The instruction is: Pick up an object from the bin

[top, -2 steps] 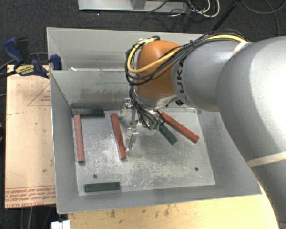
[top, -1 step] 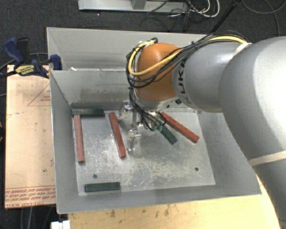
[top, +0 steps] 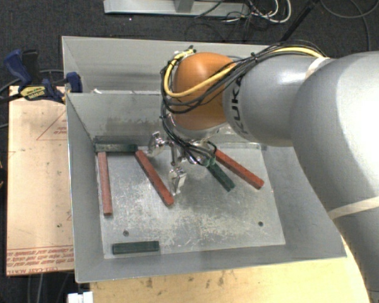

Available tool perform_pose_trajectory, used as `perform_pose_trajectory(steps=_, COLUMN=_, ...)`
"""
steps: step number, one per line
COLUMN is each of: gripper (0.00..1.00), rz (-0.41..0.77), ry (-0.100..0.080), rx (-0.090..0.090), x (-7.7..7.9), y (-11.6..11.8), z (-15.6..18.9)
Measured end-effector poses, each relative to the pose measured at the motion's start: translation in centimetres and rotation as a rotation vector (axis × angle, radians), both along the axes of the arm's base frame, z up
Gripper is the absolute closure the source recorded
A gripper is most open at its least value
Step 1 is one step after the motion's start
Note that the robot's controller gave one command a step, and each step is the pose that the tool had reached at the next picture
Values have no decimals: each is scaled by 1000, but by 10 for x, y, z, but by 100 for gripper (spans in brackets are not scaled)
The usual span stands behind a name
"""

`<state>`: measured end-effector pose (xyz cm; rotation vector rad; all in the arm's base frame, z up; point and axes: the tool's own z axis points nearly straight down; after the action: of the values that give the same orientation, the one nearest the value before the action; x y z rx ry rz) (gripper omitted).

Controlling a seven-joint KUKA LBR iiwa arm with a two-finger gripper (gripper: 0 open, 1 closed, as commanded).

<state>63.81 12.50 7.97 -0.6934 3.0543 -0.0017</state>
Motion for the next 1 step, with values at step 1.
perform_pose_trajectory(steps=1, gripper=100, rz=184, ry=-7, rx=0, x=-2, y=34, z=0)
